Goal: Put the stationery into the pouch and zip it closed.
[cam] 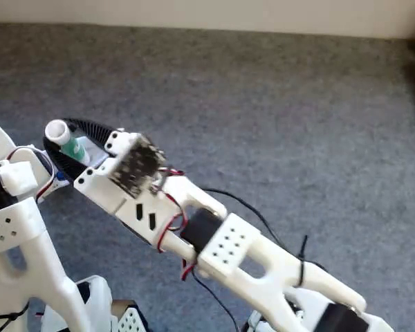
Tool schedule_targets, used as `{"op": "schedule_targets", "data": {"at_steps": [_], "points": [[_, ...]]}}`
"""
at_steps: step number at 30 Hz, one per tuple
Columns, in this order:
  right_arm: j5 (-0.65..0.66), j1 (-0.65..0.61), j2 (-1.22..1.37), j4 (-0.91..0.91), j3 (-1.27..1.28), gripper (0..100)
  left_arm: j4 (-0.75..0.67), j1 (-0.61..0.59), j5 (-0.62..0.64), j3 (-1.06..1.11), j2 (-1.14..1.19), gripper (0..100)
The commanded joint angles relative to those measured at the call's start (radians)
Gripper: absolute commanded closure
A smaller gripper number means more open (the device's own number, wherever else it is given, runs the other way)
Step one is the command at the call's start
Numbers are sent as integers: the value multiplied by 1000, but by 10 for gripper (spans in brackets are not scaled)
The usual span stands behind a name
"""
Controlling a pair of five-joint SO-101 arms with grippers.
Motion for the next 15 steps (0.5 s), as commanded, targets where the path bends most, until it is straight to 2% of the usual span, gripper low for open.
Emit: {"op": "schedule_targets", "data": {"at_steps": [1,5,11,15], "points": [[15,16,5,-31,-19,994,-12,10,8,1,7,993],[49,18,5,-22,-12,994,-12,10,8,1,7,993],[359,12,5,1,61,994,-12,10,8,1,7,993],[405,13,5,2,59,994,-12,10,8,1,7,993]]}}
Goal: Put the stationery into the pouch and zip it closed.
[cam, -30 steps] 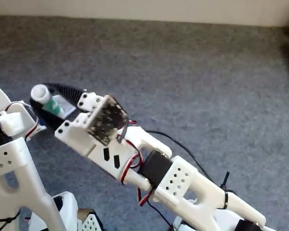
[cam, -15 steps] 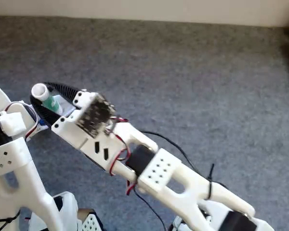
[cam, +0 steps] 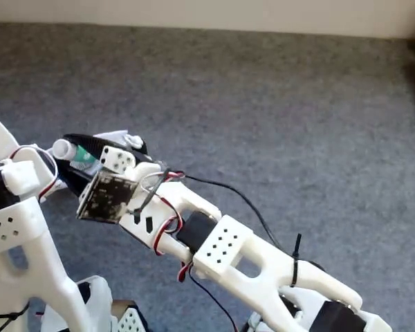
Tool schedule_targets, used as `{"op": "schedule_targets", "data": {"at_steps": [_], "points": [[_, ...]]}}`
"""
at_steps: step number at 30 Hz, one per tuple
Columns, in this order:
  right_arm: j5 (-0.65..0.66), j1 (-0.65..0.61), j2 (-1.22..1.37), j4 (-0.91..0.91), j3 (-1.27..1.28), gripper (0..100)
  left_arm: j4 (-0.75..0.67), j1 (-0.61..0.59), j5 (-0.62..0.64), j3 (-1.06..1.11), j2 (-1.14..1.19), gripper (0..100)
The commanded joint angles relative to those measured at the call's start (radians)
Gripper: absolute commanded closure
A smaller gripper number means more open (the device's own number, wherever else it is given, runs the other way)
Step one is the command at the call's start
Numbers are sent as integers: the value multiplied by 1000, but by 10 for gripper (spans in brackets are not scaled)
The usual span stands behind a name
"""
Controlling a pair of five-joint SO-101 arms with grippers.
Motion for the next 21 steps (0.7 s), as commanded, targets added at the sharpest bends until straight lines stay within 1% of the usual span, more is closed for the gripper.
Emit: {"op": "schedule_targets", "data": {"at_steps": [1,6,7,11,12,18,21], "points": [[37,15,-18,4,-13,994,-12,7,8,1,5,993],[35,15,-18,4,-13,978,-12,7,8,1,5,993],[35,15,-18,4,-13,958,-12,7,8,1,5,993],[35,16,-18,5,-7,813,-12,7,8,1,5,993],[35,16,-18,5,-7,793,-12,7,8,1,5,993],[35,16,-18,15,-5,789,-14,7,8,1,5,993],[35,16,-18,87,-13,789,-14,7,8,1,5,993]]}}
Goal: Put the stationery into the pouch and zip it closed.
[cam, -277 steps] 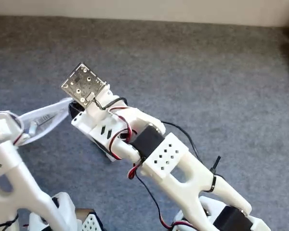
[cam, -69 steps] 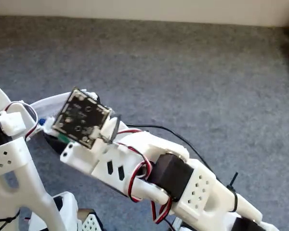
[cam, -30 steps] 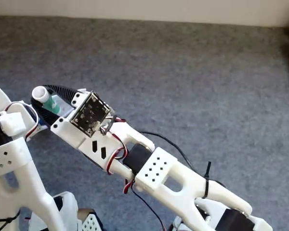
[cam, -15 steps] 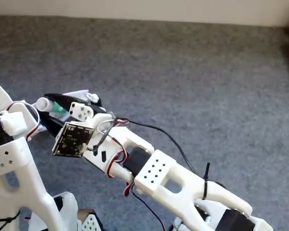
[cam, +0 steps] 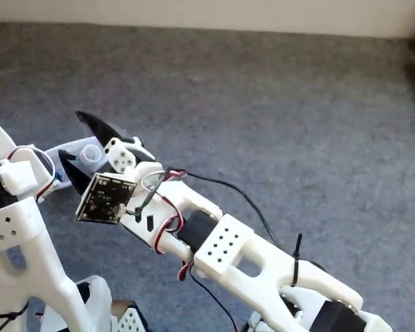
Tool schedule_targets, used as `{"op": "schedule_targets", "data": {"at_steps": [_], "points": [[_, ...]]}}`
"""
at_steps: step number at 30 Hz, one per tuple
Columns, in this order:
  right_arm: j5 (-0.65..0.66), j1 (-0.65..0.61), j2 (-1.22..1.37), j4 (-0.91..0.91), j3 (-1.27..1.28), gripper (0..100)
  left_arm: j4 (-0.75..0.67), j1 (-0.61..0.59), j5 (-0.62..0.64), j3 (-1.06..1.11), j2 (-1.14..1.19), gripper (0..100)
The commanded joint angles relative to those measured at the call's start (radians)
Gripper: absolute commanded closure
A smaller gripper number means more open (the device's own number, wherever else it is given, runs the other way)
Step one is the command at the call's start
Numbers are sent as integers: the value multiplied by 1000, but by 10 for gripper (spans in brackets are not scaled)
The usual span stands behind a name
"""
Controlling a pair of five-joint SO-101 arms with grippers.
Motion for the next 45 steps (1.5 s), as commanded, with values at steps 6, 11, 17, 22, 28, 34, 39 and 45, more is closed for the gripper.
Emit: {"op": "schedule_targets", "data": {"at_steps": [6,11,17,22,28,34,39,45], "points": [[15,21,-19,134,-13,796,-14,10,8,2,4,993],[20,79,-19,160,-36,913,-14,10,8,2,5,993],[63,173,-19,162,-79,992,-14,10,8,2,7,993],[227,154,-77,162,-70,993,-14,10,8,2,7,993],[209,79,-214,294,-73,988,-14,10,8,2,7,993],[-28,64,-288,498,-151,988,-12,10,6,2,7,993],[-86,62,-249,622,-228,988,-12,10,6,2,7,993],[-98,64,-91,656,-269,988,-11,2,6,2,7,993]]}}
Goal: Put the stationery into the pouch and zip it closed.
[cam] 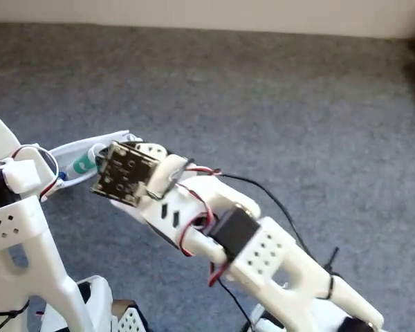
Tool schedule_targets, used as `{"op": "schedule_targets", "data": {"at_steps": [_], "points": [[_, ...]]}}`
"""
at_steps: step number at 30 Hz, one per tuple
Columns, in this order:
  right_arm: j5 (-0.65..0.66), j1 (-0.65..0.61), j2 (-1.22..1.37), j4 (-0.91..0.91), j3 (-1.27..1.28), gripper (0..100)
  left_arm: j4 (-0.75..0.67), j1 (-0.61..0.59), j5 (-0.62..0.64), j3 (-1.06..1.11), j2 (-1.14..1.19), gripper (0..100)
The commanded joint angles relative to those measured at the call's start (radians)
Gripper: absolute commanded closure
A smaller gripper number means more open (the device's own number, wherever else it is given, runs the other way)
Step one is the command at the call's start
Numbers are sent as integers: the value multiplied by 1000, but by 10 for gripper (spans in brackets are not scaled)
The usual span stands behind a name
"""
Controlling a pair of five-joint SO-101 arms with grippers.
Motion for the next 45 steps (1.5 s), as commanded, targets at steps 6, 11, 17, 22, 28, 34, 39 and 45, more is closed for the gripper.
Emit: {"op": "schedule_targets", "data": {"at_steps": [6,11,17,22,28,34,39,45], "points": [[-12,-28,248,-15,-99,988,-12,-48,6,2,1,993],[-12,-35,246,85,-151,988,-12,-48,6,2,1,993],[-14,-35,93,186,-214,988,-12,-48,6,2,1,993],[-121,-33,28,191,-220,988,-12,-48,6,2,1,993],[-181,-87,56,191,-220,988,-11,-48,6,4,1,993],[-180,-96,93,191,-220,988,-18,-48,6,27,-5,993],[-176,-41,91,194,-234,987,-18,-48,6,28,-5,993],[-181,-13,101,366,-357,850,-18,-48,6,28,-5,993]]}}
